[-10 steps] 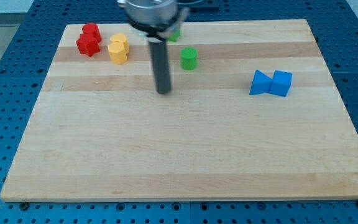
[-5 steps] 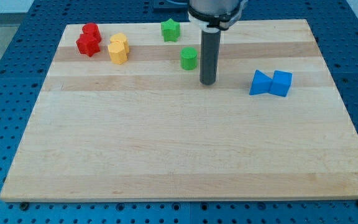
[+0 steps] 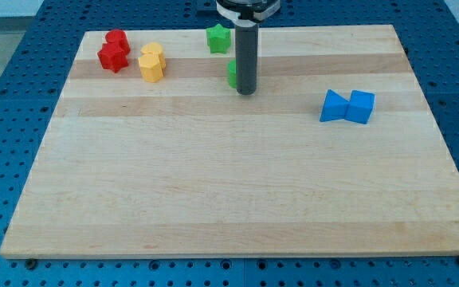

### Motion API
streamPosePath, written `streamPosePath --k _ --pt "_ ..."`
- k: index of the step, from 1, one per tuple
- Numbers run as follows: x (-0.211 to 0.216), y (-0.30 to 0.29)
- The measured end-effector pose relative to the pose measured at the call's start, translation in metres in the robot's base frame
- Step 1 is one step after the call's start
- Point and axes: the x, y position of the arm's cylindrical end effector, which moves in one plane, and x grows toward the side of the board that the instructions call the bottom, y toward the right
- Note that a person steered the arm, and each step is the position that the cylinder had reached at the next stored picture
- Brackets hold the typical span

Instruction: Move the green blocks at the top center of the board

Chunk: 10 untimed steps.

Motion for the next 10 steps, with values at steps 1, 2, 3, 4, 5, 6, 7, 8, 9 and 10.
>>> streamPosePath --k 1,2,3,4,5,6,7,8,9,10 --pt "-0.002 0.0" --pt "-0.006 0.0" --pt "-0.011 0.0" --pt "-0.021 -0.003" --pt "-0.036 -0.017" --pt "-0.052 -0.036" --pt "-0.058 -0.047" --pt "-0.029 -0.042" --pt "0.056 -0.019" --pt "0.118 0.033"
